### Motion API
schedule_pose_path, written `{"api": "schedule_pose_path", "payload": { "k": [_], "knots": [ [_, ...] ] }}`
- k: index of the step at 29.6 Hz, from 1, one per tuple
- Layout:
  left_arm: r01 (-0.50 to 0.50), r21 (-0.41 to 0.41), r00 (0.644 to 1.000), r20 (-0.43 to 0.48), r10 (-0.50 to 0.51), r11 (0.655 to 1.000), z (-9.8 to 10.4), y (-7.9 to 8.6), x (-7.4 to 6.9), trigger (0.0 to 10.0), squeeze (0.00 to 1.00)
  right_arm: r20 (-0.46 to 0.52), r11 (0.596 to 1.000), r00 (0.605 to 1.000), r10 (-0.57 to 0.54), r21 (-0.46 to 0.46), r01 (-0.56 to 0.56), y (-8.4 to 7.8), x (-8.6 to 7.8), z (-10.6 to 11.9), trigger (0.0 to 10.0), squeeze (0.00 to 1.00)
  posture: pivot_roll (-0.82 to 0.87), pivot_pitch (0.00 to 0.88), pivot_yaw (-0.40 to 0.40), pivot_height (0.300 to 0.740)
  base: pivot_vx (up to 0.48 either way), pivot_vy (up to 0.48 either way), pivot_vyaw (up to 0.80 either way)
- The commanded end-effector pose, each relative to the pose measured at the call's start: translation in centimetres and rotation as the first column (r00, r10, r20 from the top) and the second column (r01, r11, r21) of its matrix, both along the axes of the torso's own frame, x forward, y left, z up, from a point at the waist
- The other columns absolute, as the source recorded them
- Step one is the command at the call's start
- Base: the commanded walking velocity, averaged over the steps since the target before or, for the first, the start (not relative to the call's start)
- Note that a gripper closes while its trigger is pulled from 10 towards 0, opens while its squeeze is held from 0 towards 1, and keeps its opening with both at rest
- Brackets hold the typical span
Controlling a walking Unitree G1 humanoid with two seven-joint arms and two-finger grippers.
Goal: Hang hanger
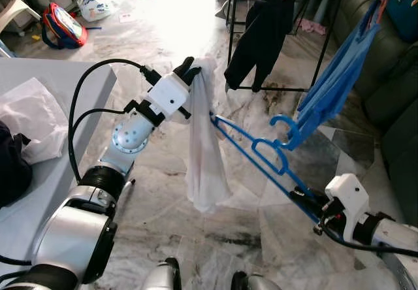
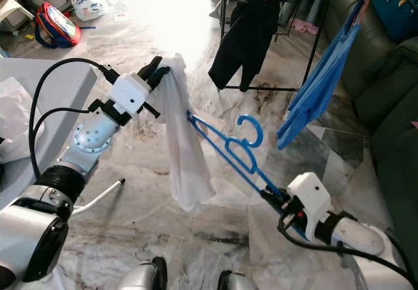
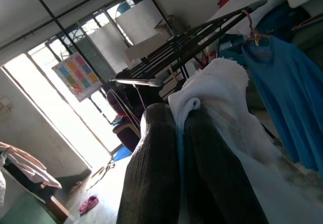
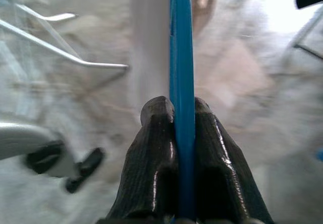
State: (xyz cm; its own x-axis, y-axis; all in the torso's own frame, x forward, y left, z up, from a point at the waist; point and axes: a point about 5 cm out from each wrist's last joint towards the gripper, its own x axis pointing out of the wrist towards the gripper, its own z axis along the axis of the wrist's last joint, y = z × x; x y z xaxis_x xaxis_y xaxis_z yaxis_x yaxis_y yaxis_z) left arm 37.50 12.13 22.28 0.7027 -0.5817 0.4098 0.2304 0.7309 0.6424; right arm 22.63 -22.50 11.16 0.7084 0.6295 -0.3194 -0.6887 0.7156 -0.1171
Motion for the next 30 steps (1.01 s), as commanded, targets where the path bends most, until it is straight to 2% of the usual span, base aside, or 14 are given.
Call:
{"api": "schedule_pose_path", "payload": {
  "k": [1,4,6,7,10,14,25,30],
  "knots": [
    [0.011,0.01,1.0,0.023,-0.012,1.0,0.3,0.1,-0.2,10.0,0.0,-0.009,0.996,0.996,0.085,0.033,-0.085,0.4,-0.9,0.8,10.0,0.0,-0.09,0.188,0.002,0.74,0.0,0.0,0.0],
    [0.014,0.019,1.0,0.021,-0.014,1.0,0.3,0.0,-0.1,10.0,0.0,-0.034,0.993,0.993,0.116,0.039,-0.114,0.0,-1.4,1.0,10.0,0.0,-0.09,0.188,0.002,0.74,0.0,0.0,0.0],
    [0.019,0.034,1.0,0.021,-0.02,0.999,0.2,0.0,-0.2,10.0,0.0,-0.034,0.995,0.995,0.096,-0.001,-0.096,-1.0,-1.4,1.2,10.0,0.0,-0.09,0.188,0.006,0.74,0.0,0.0,0.0],
    [0.026,0.049,0.999,0.018,-0.026,0.998,0.1,-0.1,-0.2,10.0,0.0,-0.018,0.997,0.998,0.059,-0.046,-0.06,-2.1,-1.1,1.6,10.0,0.0,-0.09,0.19,0.009,0.74,0.0,0.0,0.0],
    [0.03,0.065,0.999,0.015,-0.031,0.997,-0.2,-0.1,-0.3,10.0,0.0,-0.002,0.997,1.0,0.03,-0.075,-0.03,-2.9,-0.8,2.0,10.0,0.0,-0.1,0.191,0.012,0.74,0.0,0.0,0.0],
    [0.039,0.09,0.999,0.007,-0.04,0.995,-0.6,0.0,-0.4,10.0,0.0,0.044,0.985,0.999,-0.023,-0.17,0.031,-4.4,-0.2,2.6,10.0,0.0,-0.1,0.195,0.015,0.74,0.0,0.0,0.0],
    [0.061,0.111,0.998,0.003,-0.062,0.992,-0.9,-0.1,-0.6,10.0,0.0,0.049,0.987,0.999,-0.002,-0.163,0.01,-4.8,-0.2,3.2,10.0,0.0,-0.08,0.205,0.021,0.74,0.0,0.0,0.0],
    [0.094,0.117,0.995,0.017,-0.096,0.989,-0.8,-0.6,-0.9,10.0,0.0,0.047,0.987,0.999,0.014,-0.158,-0.006,-4.6,0.0,3.2,10.0,0.0,-0.08,0.207,0.023,0.74,0.0,0.0,0.0]
  ]
}}
